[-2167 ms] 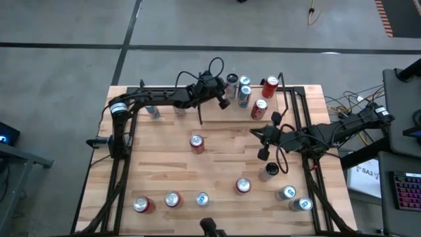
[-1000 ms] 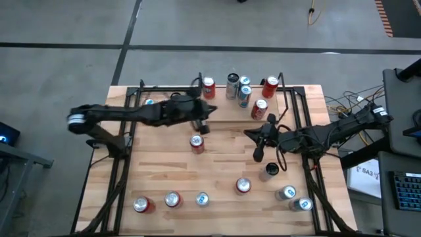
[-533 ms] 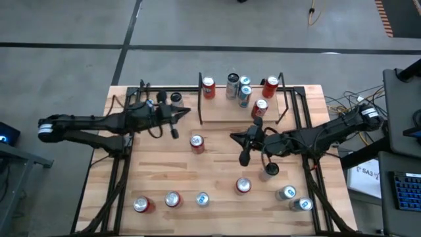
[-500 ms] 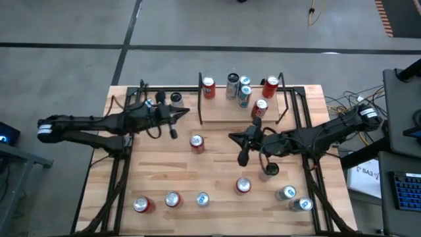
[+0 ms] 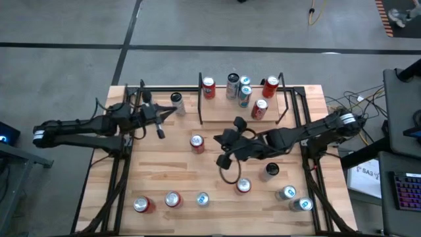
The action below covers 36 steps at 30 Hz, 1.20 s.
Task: Place canned beverage on shelf
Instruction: Put the dark red soda can on the shelf
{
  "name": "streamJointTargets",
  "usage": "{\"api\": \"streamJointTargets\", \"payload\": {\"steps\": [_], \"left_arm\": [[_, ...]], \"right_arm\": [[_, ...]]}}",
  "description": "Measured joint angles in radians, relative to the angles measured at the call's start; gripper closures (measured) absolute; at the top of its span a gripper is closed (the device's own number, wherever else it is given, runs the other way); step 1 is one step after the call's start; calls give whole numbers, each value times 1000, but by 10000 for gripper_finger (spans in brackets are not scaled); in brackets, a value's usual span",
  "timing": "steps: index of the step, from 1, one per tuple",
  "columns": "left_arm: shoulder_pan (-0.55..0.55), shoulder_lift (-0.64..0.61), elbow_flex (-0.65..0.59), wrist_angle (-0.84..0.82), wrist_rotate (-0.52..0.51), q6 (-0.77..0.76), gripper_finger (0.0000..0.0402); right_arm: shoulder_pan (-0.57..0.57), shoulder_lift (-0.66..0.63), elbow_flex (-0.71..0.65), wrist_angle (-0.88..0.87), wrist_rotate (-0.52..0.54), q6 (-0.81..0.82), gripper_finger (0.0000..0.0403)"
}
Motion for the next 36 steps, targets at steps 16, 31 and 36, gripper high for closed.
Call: {"api": "streamJointTargets", "payload": {"steps": [16,31,36], "left_arm": [[-4,-182,-7,-225,170,-291,402],[-53,-263,-97,-243,186,-438,402],[-53,-264,-99,-239,185,-430,402]], "right_arm": [[-172,178,142,-32,-282,-125,390],[-209,251,141,81,-285,-245,390],[-209,252,141,90,-318,-246,387]]}}
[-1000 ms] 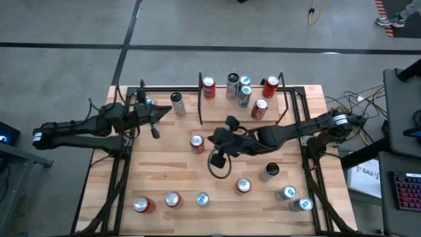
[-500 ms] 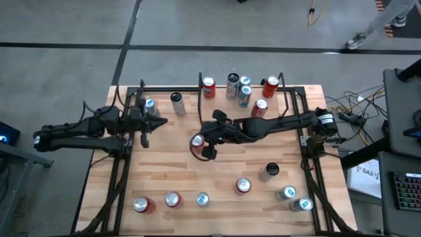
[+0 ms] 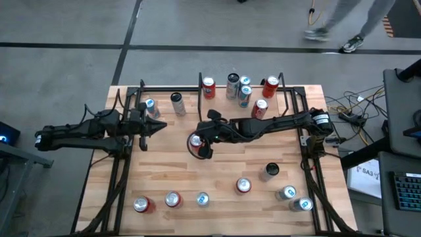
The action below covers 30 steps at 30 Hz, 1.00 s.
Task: Place canned beverage on shelf
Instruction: Put the dark red soda can on the shelf
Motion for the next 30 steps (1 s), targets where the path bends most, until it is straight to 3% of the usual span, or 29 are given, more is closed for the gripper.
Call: {"api": "streamJointTargets", "payload": {"steps": [3,6,15,18,21,30], "left_arm": [[0,-2,0,4,-1,15,402],[0,-1,3,11,-2,35,402],[0,-3,7,44,-3,96,402],[0,-3,7,47,-10,116,402],[0,-3,8,54,-11,134,402],[0,-3,9,63,-12,145,402]], "right_arm": [[3,0,0,8,0,2,363],[4,0,0,8,0,15,315],[6,3,0,4,-16,47,98],[6,23,0,2,-48,47,42],[6,66,0,9,-111,54,20],[0,136,-2,7,-47,79,17]]}}
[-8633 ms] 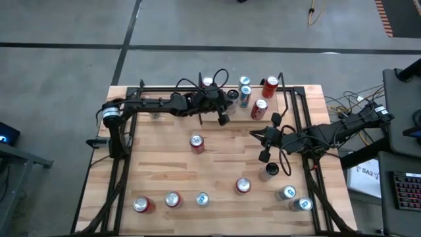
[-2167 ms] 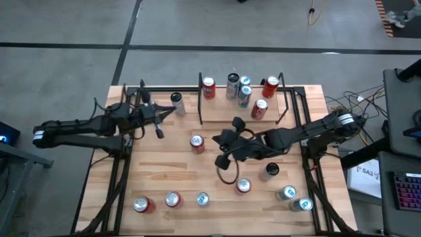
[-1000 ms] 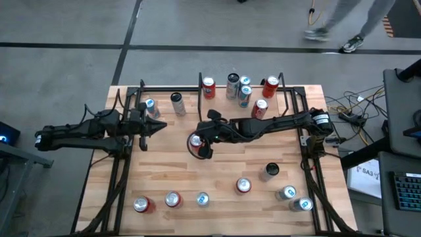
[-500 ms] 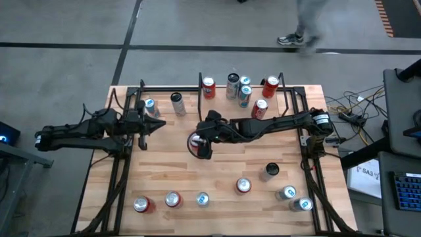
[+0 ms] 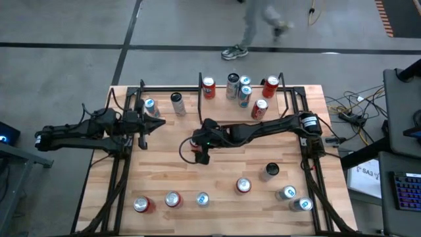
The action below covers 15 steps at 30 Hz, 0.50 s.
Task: Place canned beverage on shelf
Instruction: Put the dark red soda can on the shelf
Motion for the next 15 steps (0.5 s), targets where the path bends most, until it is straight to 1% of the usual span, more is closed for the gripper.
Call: {"api": "streamJointTargets", "payload": {"steps": [3,9,15], "left_arm": [[0,1,0,0,0,4,402],[0,2,0,-1,0,5,402],[1,2,0,21,-1,20,402]], "right_arm": [[-6,10,0,-8,21,0,17],[-17,14,0,-20,13,39,17],[-19,54,0,-1,13,45,17]]}}
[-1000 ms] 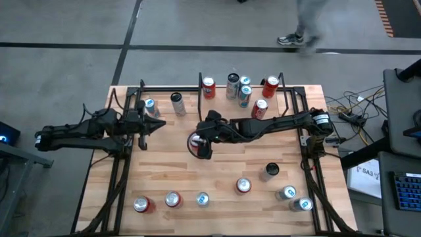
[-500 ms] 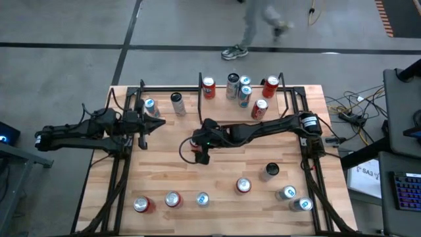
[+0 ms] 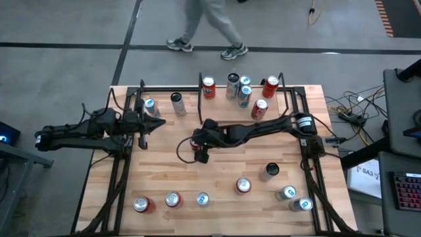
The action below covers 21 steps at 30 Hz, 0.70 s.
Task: Place canned beverage on shelf
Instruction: Put the dark red soda can on the shelf
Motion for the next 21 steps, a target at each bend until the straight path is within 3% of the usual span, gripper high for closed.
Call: {"api": "streamJointTargets", "payload": {"steps": [6,13,21], "left_arm": [[0,0,0,27,0,23,402],[0,1,0,49,0,55,402],[0,1,0,80,0,76,402]], "right_arm": [[-8,12,0,3,-1,22,28],[-17,12,0,4,-8,47,106],[-19,7,0,2,-9,71,110]]}}
